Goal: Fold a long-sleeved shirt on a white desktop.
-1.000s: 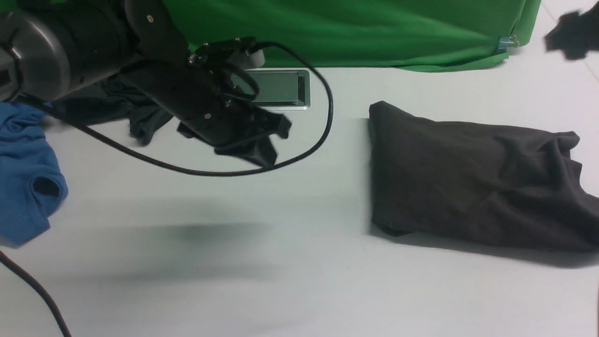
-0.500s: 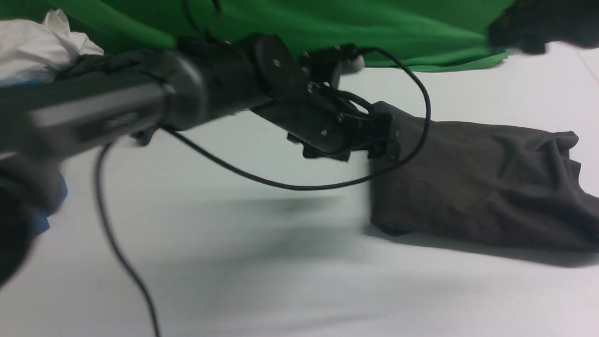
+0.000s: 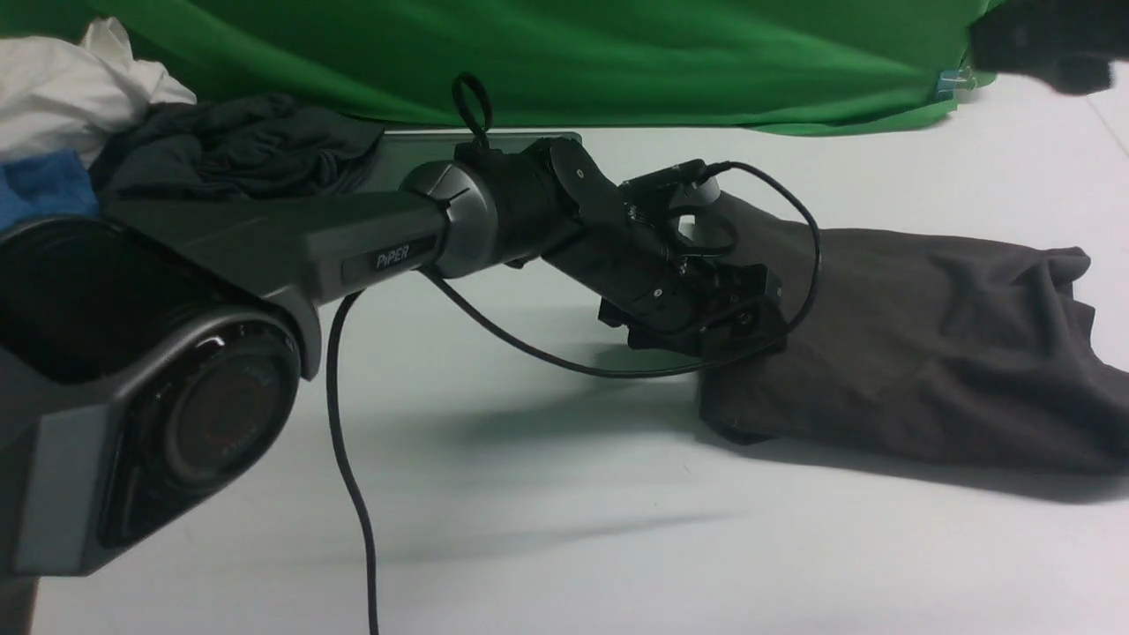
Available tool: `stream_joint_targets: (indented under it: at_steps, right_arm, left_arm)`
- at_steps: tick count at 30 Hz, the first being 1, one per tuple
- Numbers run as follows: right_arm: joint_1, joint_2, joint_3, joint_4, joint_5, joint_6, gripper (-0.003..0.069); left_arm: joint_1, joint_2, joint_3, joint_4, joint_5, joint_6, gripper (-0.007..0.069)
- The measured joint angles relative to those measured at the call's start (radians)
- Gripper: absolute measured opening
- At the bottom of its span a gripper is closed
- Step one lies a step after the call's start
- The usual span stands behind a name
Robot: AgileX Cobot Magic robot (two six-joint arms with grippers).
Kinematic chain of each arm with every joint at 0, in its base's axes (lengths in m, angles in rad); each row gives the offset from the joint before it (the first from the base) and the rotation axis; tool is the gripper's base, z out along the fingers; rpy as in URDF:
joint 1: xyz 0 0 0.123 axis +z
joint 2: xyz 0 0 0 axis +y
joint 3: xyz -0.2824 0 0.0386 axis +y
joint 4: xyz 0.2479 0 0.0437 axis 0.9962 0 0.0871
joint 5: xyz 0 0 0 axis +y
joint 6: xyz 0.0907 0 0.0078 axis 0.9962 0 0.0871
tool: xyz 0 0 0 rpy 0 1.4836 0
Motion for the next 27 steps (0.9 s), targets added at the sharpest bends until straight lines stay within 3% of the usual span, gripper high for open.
stream_joint_targets:
  at_steps: [6, 13, 16, 17, 18, 20, 23, 27]
  right_arm:
    - [-0.005, -0.006, 0.0, 0.0, 0.009, 0.001, 0.0449]
    - [-0.005, -0.005, 0.0, 0.037, 0.014, -0.036, 0.0433]
    - [-0.005, -0.004, 0.0, 0.064, 0.017, -0.053, 0.0345]
    - [-0.005, -0.004, 0.0, 0.091, 0.026, -0.071, 0.0246]
    - [-0.005, -0.004, 0.0, 0.093, 0.028, -0.074, 0.0234]
    - [-0.005, -0.004, 0.0, 0.137, 0.041, -0.094, 0.0095]
    - [0.011, -0.004, 0.0, 0.186, 0.047, -0.119, 0.0034]
    - [0.07, 0.005, 0.0, 0.21, 0.023, -0.132, 0.0022]
  left_arm:
    - [0.044, -0.001, 0.0, 0.018, 0.05, 0.003, 0.0091]
    - [0.149, -0.067, 0.008, 0.098, 0.123, -0.004, 0.0089]
    - [0.216, -0.148, 0.062, 0.155, 0.117, -0.024, 0.0089]
    - [0.273, -0.209, 0.121, 0.185, 0.096, -0.031, 0.0089]
    - [0.279, -0.222, 0.129, 0.189, 0.092, -0.031, 0.0089]
    - [0.347, -0.285, 0.227, 0.229, 0.061, -0.032, 0.0089]
    - [0.436, -0.348, 0.389, 0.275, 0.018, -0.031, 0.0089]
    - [0.487, -0.36, 0.562, 0.291, -0.086, 0.012, 0.0089]
